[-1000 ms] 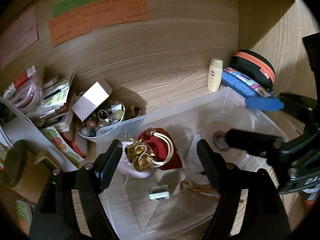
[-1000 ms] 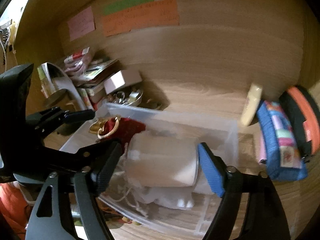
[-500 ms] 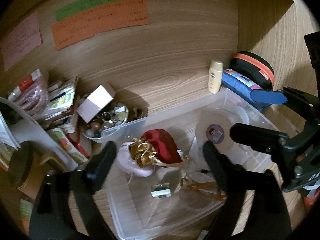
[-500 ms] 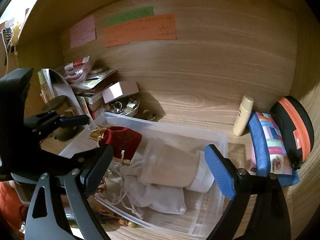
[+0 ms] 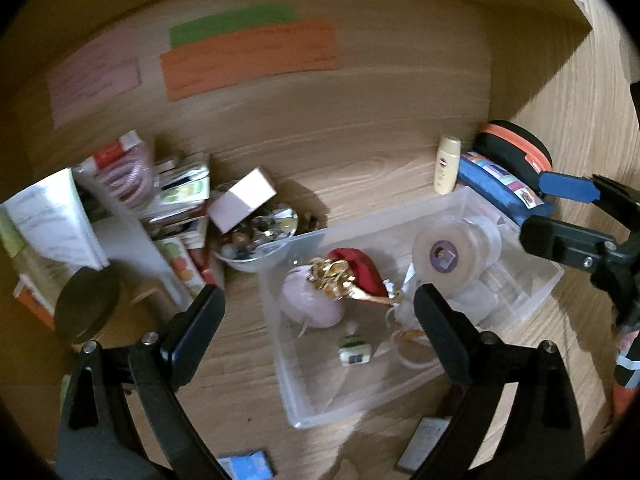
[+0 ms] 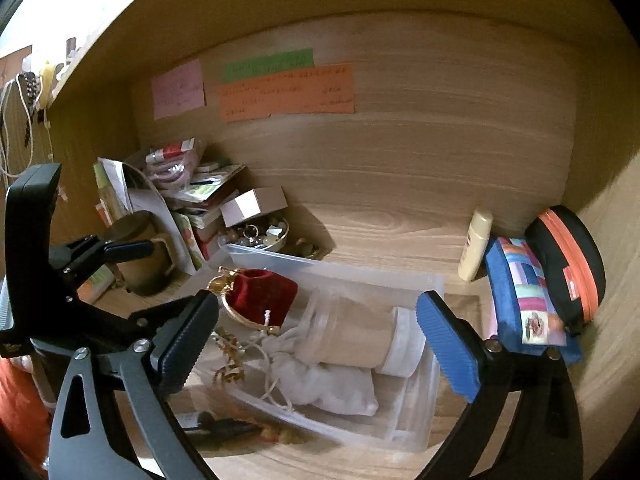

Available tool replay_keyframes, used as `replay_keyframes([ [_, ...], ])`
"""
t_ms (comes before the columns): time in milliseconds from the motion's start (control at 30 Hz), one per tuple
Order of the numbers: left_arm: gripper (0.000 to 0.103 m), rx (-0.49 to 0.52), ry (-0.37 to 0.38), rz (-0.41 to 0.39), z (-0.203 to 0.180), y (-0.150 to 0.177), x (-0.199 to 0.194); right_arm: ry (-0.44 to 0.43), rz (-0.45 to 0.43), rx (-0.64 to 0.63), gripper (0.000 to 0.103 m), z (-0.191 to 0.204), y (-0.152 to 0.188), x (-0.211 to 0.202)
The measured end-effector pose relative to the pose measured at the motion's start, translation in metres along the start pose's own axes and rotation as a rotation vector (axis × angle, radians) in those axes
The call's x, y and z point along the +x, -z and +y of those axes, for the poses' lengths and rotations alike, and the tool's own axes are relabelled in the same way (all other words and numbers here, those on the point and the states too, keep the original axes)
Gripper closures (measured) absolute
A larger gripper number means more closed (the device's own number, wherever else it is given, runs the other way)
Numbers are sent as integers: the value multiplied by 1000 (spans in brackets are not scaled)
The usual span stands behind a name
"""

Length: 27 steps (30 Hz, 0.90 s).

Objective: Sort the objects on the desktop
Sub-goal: 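Withdraw both grippers from the box toward the green bottle and blue card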

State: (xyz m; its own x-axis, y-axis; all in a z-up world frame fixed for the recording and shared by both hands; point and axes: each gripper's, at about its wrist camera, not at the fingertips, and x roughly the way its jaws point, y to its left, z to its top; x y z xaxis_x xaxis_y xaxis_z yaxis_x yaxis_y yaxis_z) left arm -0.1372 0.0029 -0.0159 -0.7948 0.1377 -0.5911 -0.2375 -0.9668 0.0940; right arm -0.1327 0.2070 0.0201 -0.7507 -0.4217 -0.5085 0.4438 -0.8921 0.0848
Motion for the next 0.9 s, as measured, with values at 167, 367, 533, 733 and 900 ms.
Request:
replay_keyframes([
  [167, 6, -16, -19, -16, 11, 12, -20, 7, 7, 18, 2, 7, 6, -10],
  [367, 5, -57, -35, -37, 33, 30, -43, 30, 13, 4, 2, 26, 16, -22],
  [533, 4, -111, -46, -29, 58, 51, -57, 39, 26, 8, 2, 39, 27, -27],
  [733, 4, -158, -66, 4, 84, 75, -62, 46, 59, 13, 1, 49, 42, -26],
  [900, 4, -182, -72, 41, 96, 94, -59, 50, 95, 25, 1, 54, 54, -22],
])
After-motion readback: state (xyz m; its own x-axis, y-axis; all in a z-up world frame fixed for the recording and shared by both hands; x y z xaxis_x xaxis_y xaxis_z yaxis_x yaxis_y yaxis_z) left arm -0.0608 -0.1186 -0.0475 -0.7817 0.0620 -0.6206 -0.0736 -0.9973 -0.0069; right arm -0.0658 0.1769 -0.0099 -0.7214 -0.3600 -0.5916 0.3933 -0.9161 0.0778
